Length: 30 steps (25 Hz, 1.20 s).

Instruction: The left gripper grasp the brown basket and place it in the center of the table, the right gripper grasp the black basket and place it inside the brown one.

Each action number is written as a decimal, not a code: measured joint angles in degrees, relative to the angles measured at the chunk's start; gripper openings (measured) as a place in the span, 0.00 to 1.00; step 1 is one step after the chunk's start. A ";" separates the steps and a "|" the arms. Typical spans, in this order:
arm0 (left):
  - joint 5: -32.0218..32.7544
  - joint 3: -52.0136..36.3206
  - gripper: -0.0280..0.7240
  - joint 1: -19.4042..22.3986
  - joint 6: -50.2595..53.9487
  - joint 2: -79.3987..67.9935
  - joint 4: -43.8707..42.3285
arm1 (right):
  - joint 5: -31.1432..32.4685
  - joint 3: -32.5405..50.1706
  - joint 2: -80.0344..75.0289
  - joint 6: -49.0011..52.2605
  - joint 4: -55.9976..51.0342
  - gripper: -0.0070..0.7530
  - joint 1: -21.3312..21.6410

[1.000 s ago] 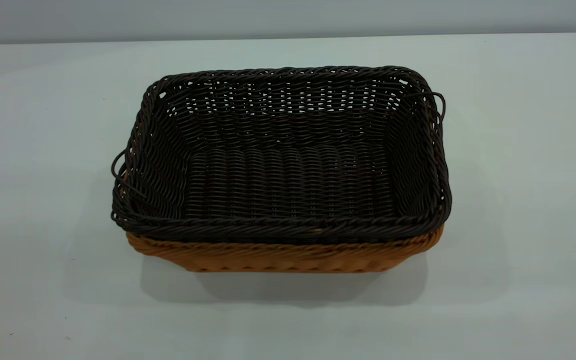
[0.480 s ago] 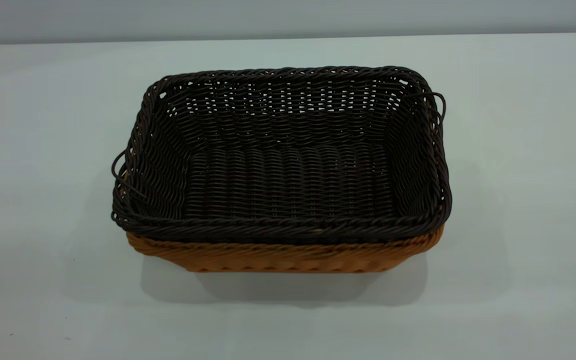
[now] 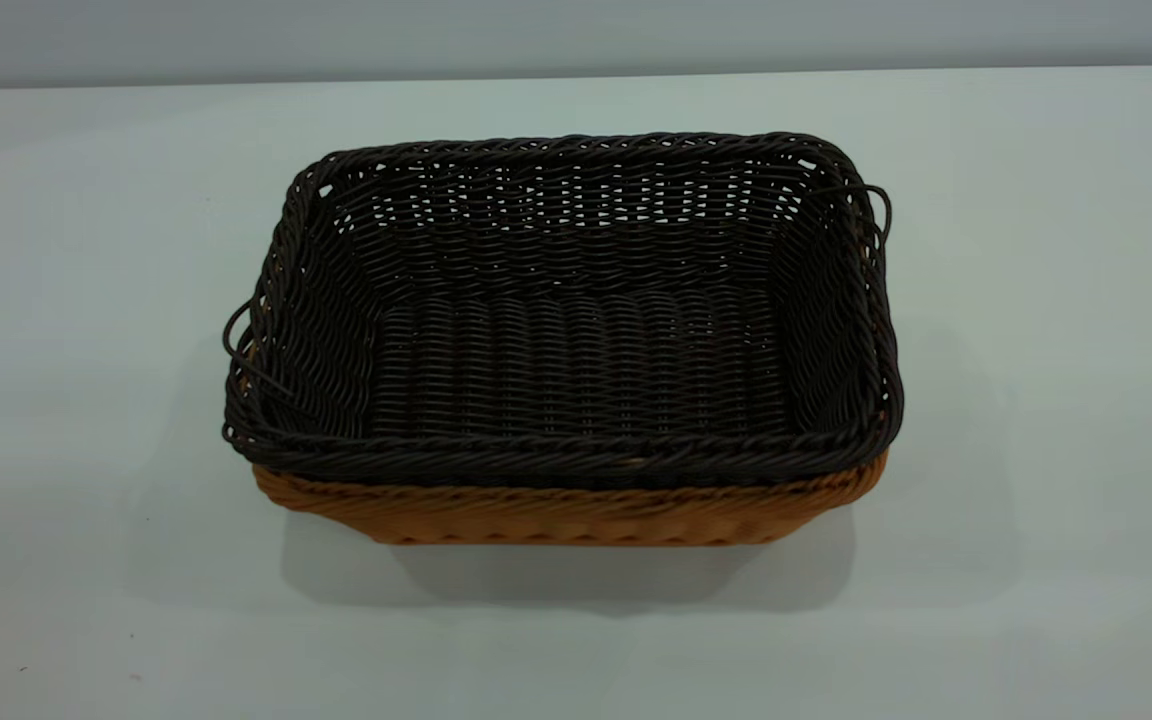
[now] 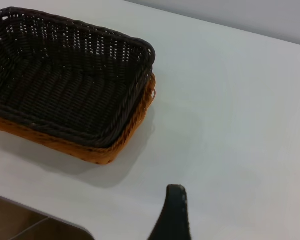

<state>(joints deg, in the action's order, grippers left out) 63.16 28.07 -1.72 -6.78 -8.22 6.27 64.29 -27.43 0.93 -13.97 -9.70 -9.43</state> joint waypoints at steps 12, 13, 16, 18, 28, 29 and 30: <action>0.25 0.00 0.81 0.00 -1.08 9.28 -2.94 | 0.00 0.00 0.00 0.05 0.00 0.79 0.00; 0.25 0.00 0.81 0.00 -0.53 9.30 -3.52 | 0.00 0.00 0.00 0.05 0.00 0.79 0.00; 0.25 0.00 0.81 0.00 1.51 9.30 -4.92 | 0.00 0.00 0.00 0.05 0.00 0.79 0.00; 0.25 -0.06 0.81 0.00 2.80 9.30 -5.78 | 0.00 0.00 0.00 0.05 0.00 0.79 0.00; 0.25 -0.06 0.81 0.00 4.34 9.30 -6.27 | 0.00 0.00 0.00 0.17 -0.05 0.79 0.00; 0.25 -0.06 0.81 0.00 4.34 9.30 -6.27 | 0.00 0.00 0.00 0.17 -0.10 0.79 0.00; 0.25 -0.06 0.81 0.00 4.34 9.30 -6.27 | 0.00 0.00 0.00 0.17 -0.10 0.79 0.00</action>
<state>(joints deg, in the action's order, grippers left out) 63.41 28.01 -1.72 -2.45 1.08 0.00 64.29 -27.43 0.93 -13.80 -9.80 -9.43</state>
